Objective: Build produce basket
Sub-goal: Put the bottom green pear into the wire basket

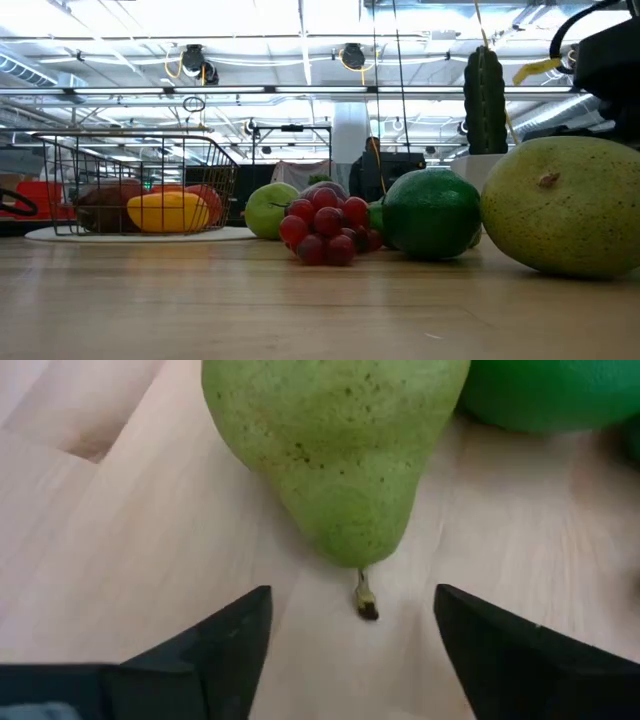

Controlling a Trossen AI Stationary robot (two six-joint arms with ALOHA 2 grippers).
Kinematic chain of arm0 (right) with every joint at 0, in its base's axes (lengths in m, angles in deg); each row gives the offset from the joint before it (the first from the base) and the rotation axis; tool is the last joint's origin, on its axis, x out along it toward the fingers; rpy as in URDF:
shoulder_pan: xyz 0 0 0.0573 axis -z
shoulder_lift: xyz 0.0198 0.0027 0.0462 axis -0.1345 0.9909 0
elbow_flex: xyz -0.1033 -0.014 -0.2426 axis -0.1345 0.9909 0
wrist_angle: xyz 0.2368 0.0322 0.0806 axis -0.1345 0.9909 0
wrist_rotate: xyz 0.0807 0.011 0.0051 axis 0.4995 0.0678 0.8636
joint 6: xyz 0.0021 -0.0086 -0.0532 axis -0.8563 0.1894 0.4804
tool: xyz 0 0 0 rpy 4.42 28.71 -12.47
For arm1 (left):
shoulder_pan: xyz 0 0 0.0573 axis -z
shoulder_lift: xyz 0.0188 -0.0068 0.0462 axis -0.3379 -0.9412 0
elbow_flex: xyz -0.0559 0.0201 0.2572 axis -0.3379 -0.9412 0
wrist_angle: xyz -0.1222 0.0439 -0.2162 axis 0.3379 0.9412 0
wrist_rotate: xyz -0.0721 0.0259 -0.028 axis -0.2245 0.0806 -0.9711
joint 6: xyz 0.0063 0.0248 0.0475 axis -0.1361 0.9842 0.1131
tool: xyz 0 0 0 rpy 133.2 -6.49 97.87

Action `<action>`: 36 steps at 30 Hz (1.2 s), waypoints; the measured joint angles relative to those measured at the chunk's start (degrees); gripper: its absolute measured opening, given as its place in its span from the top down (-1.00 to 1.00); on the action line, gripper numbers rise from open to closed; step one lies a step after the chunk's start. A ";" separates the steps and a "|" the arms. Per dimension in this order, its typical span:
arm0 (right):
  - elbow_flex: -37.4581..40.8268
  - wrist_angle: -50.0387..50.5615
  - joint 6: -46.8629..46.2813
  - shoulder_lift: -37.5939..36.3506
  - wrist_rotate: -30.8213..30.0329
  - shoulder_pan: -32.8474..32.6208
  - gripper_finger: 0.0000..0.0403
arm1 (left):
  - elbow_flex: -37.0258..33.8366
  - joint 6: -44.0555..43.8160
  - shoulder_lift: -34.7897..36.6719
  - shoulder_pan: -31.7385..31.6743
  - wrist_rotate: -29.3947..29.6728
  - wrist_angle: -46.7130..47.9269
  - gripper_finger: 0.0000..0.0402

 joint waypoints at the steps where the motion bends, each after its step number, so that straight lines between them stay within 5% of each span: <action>1: 0.58 -1.43 0.49 0.00 0.02 0.00 -0.28 | 0.00 0.00 0.00 -0.14 0.00 0.00 0.22; 20: 9.39 -16.75 1.55 0.00 0.03 0.00 0.37 | 0.00 0.58 0.00 -3.58 -0.01 -0.03 0.22; 36: 9.75 -19.35 3.28 -0.04 -0.15 0.63 0.49 | 0.00 3.33 -0.33 -6.68 -0.05 -1.24 0.22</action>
